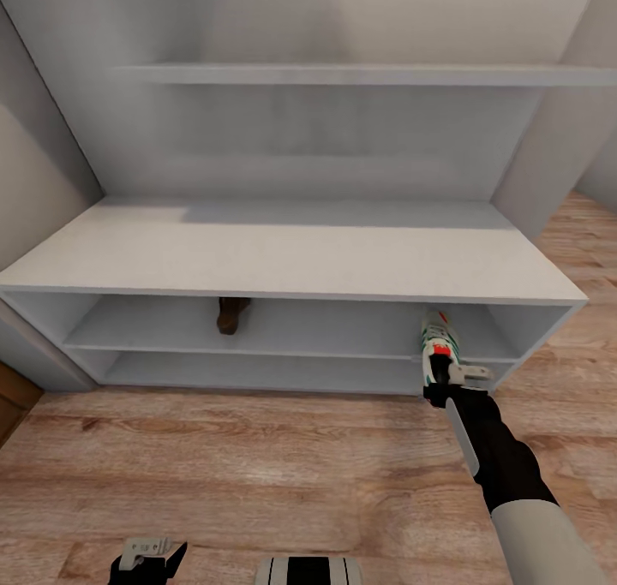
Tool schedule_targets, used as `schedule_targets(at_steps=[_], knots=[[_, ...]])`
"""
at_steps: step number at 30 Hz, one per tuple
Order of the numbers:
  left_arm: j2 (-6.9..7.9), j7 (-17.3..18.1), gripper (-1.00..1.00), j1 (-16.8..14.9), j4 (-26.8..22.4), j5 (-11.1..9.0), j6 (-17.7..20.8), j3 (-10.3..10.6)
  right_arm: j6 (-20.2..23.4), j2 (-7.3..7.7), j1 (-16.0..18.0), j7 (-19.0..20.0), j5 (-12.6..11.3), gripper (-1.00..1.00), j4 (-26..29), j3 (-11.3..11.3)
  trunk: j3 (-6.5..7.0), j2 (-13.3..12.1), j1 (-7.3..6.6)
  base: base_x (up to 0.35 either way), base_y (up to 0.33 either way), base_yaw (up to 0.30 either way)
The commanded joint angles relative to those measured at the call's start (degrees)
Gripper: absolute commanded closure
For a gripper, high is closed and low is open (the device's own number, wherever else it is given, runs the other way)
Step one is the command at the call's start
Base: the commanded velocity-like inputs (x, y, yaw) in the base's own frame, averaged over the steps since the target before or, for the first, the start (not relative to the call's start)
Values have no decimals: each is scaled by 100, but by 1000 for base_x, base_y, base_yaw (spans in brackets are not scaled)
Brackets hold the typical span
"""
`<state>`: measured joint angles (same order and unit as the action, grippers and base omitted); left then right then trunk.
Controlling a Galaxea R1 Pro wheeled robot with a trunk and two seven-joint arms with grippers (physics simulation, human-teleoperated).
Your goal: Pick up the two gym shoes and the two sandals from the corridor floor and place them onto the hallstand (shoe rack) in the corridor, making sure they are on the rack and not on the floor. Arrange them so the two gym shoes are next to each other and the two sandals are next to each other.
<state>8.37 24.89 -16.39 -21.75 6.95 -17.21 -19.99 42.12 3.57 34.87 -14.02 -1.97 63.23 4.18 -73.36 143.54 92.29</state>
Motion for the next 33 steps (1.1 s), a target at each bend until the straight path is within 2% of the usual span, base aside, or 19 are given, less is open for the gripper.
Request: schedule_targets(at_steps=[1,22,33], knots=[[-3,30,-100,-5,4,60,-28,-49,25,2,2,-30,-23,100,5,-5,-4,2,1,191,0,0],[-11,25,-100,-5,4,60,-23,-49,25,-1,3,-30,-23,100,5,-5,-4,2,1,166,0,0],[-11,41,-100,-5,4,60,-27,-49,25,3,3,-29,-23,100,5,-5,-4,2,1,67,0,0]])
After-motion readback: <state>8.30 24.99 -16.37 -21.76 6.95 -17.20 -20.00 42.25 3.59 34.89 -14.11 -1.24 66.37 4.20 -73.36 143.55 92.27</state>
